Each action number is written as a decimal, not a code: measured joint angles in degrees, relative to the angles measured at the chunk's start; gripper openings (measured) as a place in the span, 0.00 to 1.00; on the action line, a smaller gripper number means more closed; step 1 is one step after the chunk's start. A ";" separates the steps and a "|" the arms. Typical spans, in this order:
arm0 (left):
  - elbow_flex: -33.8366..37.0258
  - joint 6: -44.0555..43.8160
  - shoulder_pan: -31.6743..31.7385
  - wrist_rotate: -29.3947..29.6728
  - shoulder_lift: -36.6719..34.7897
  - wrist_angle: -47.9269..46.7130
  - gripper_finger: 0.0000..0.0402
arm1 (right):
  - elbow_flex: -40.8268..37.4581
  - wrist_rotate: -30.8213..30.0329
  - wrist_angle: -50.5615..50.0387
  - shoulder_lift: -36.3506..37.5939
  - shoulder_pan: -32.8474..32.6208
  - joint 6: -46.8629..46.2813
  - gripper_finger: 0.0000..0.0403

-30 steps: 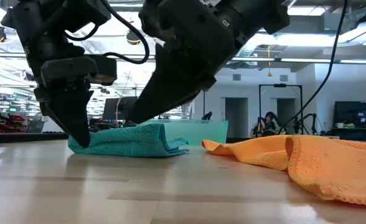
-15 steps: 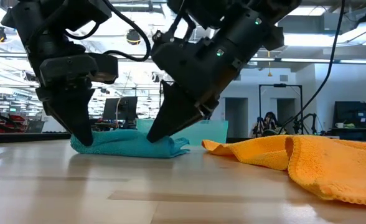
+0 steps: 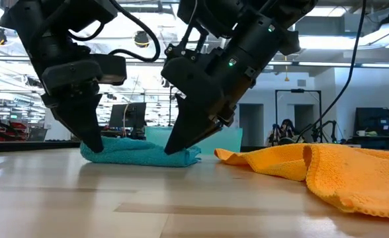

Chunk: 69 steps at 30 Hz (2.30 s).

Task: Roll microfiber towels into tight, uniform cylinder then place into a basket
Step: Roll the blue microfiber cloth

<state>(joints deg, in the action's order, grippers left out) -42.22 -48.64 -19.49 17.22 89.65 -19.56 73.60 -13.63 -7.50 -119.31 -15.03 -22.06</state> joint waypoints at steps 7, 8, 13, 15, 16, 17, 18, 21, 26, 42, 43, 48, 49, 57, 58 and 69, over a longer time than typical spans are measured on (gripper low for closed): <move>0.00 1.81 -0.56 1.29 0.00 0.05 0.18 | 0.04 0.04 -2.16 0.00 1.00 -0.72 0.17; 0.00 2.09 -0.86 1.28 0.12 0.09 0.21 | 0.06 0.06 -2.42 0.00 1.05 -0.97 0.17; -0.04 3.47 -1.69 1.06 0.42 0.10 0.33 | 0.11 0.09 -2.95 0.00 1.25 -1.52 0.17; -0.04 5.48 -1.83 1.13 0.09 -0.09 0.36 | 0.11 0.13 -3.02 0.00 1.25 -1.53 0.17; -0.04 6.31 -1.93 1.35 -0.19 -0.18 0.36 | 0.11 0.13 -3.11 0.00 1.25 -1.53 0.17; -0.18 6.88 -1.97 1.41 -0.28 -0.20 0.37 | 0.11 0.15 -3.26 0.00 1.25 -1.53 0.17; -0.38 7.27 -2.00 1.40 -0.31 -0.36 0.37 | 0.13 0.18 -3.40 0.00 1.25 -1.53 0.17; -0.78 7.50 -2.67 1.56 -1.64 -0.95 0.37 | 0.14 0.19 -4.01 0.00 1.26 -1.53 0.17; -1.80 9.42 -5.98 5.85 -5.20 -1.50 0.35 | 0.15 0.22 -4.22 0.00 1.27 -1.95 0.17; 0.11 26.60 -10.34 6.41 -0.35 9.93 0.33 | 0.09 0.33 -4.05 0.00 1.32 -1.88 0.17; 0.11 26.62 -9.81 5.95 0.17 9.95 0.33 | 0.09 0.32 -4.05 0.00 1.31 -1.72 0.17; 0.13 26.57 -7.12 6.26 1.20 9.48 0.33 | 0.04 0.35 -4.05 0.00 1.31 -1.55 0.17; 0.13 26.41 -6.59 6.59 1.20 9.60 0.33 | 0.04 0.37 -4.07 0.00 1.32 -1.54 0.17; 0.13 24.16 -3.79 9.63 1.20 7.78 0.33 | 0.04 0.39 -4.05 0.00 1.27 -1.51 0.17; 0.13 23.98 -3.42 9.70 1.20 7.57 0.33 | 0.04 0.39 -4.05 0.00 1.27 -1.51 0.17; 0.11 25.70 1.30 7.75 4.55 5.90 0.33 | 0.02 0.02 -4.00 -0.04 0.49 -1.51 0.17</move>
<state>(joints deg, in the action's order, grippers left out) -42.11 -22.94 -18.19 24.97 94.20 -13.66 73.63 -13.61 -11.51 -119.35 -14.55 -23.57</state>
